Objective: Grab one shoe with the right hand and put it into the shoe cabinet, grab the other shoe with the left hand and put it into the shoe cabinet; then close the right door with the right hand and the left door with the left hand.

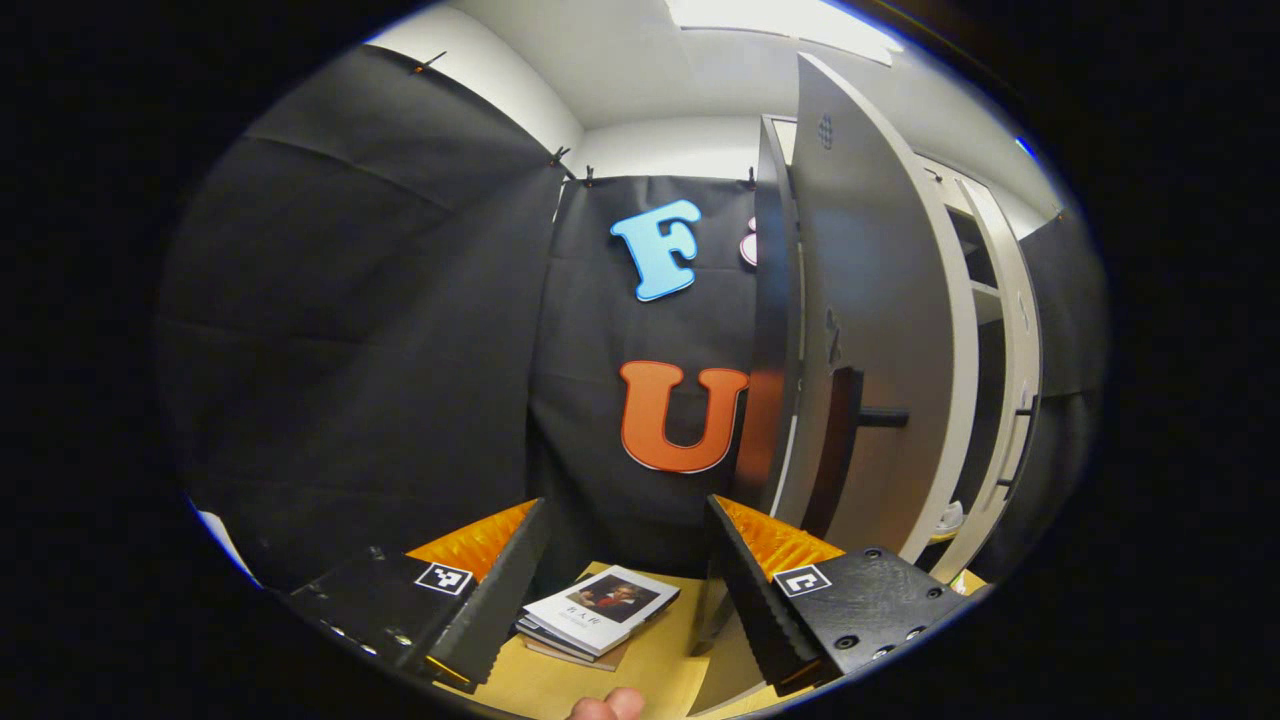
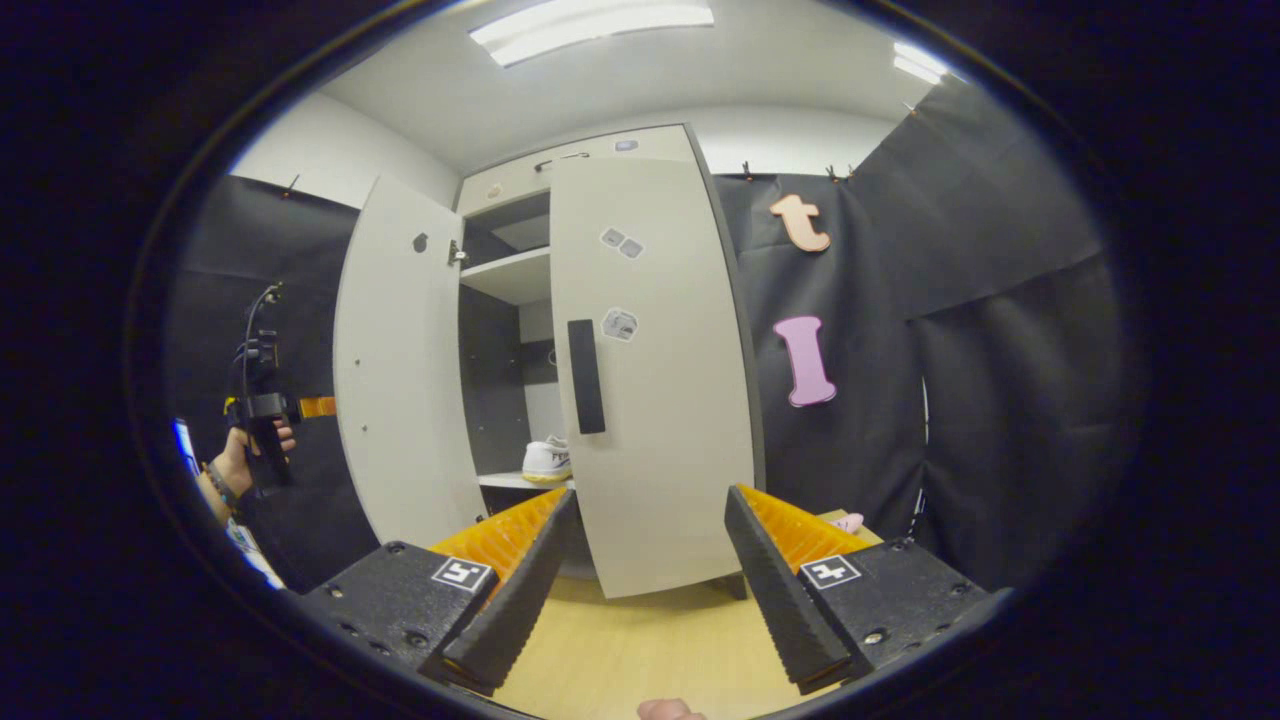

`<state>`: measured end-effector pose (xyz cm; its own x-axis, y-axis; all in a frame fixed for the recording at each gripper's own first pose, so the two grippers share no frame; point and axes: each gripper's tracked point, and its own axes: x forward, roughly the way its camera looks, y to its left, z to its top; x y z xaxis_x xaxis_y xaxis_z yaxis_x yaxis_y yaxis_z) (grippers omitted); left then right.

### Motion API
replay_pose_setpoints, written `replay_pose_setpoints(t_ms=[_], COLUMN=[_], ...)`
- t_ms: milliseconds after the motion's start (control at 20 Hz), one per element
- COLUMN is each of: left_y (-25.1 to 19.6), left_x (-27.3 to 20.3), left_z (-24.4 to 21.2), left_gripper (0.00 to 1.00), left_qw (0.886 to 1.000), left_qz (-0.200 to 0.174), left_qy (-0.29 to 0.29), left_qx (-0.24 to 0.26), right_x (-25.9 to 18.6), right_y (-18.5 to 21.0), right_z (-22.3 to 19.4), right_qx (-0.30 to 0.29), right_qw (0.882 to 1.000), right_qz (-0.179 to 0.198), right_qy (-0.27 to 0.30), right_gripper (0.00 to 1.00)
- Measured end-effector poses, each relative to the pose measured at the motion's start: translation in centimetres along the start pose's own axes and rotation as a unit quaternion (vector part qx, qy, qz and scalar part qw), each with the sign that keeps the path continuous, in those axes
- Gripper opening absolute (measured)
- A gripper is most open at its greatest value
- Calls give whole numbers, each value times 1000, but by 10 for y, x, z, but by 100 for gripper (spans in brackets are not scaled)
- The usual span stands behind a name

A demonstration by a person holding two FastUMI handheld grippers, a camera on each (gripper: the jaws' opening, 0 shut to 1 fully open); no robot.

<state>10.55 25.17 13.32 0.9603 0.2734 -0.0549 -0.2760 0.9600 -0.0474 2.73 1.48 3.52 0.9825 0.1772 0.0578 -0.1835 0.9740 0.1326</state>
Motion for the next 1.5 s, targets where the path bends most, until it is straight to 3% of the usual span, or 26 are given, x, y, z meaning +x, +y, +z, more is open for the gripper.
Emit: replay_pose_setpoints(t_ms=[400, 450, 500, 700, 750, 850, 1150, 1300, 1400, 1500], left_y=[-18, -26, -35, -82, -92, -112, -188, -220, -223, -232], left_x=[-1, -4, -7, -13, -12, -13, 0, 3, 2, -8], left_z=[0, 0, 0, -2, -1, 0, -13, -21, -19, -21], left_gripper=[93, 93, 92, 92, 92, 92, 93, 93, 93, 92], left_qw=[1000, 1000, 999, 997, 997, 996, 988, 986, 988, 987], left_qz=[-18, -24, -34, -75, -80, -93, -152, -169, -153, -160], left_qy=[5, 4, 4, 0, -3, -10, 1, 6, -8, -17], left_qx=[-8, -6, -3, 2, 3, 4, -11, 0, 12, 17], right_x=[10, 10, 11, 13, 13, 7, 6, 3, -1, -1], right_y=[1, 1, -1, -3, -7, -14, -42, -55, -63, -68], right_z=[-9, -8, -8, -3, -4, -3, -8, -8, -11, -14], right_qx=[8, 7, 4, 1, 0, 1, 15, 12, 7, 7], right_qw=[1000, 1000, 1000, 1000, 1000, 1000, 999, 999, 998, 998], right_qz=[1, 1, 0, -1, -5, -13, -37, -51, -62, -67], right_qy=[11, 10, 8, 2, 1, 3, 8, 7, 8, 10], right_gripper=[97, 94, 97, 94, 97, 94, 97, 97, 94, 94])
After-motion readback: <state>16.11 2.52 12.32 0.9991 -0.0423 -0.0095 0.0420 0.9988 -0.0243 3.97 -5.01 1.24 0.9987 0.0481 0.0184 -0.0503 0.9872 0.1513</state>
